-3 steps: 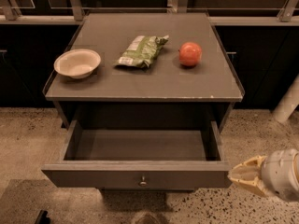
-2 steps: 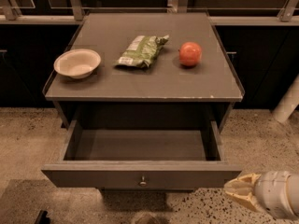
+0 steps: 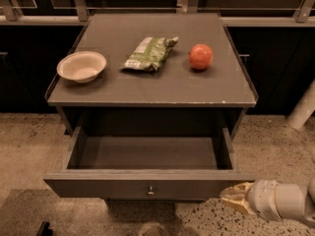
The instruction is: Close top drawer
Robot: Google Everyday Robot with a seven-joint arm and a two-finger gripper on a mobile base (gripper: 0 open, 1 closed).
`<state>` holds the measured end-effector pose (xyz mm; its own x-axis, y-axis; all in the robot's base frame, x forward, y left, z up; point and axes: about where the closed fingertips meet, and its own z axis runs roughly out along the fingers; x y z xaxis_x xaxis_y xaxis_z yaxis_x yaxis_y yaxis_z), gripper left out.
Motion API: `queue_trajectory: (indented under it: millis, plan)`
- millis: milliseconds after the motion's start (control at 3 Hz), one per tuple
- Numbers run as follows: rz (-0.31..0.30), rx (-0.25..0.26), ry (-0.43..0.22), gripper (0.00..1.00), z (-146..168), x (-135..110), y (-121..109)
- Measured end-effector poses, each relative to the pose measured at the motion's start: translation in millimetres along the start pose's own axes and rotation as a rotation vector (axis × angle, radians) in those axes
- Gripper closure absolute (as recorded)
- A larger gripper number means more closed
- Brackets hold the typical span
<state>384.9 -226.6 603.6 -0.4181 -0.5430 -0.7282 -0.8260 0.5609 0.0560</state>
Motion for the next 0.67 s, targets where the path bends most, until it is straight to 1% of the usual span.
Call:
queue_trajectory:
  millis: [333,667]
  plan:
    - [-0.022,0.004,-0.022,1.00,11.1,-6.8,-10.8]
    - [-0.090,0.057,-0.080,1.00,21.6,-39.0,-44.6]
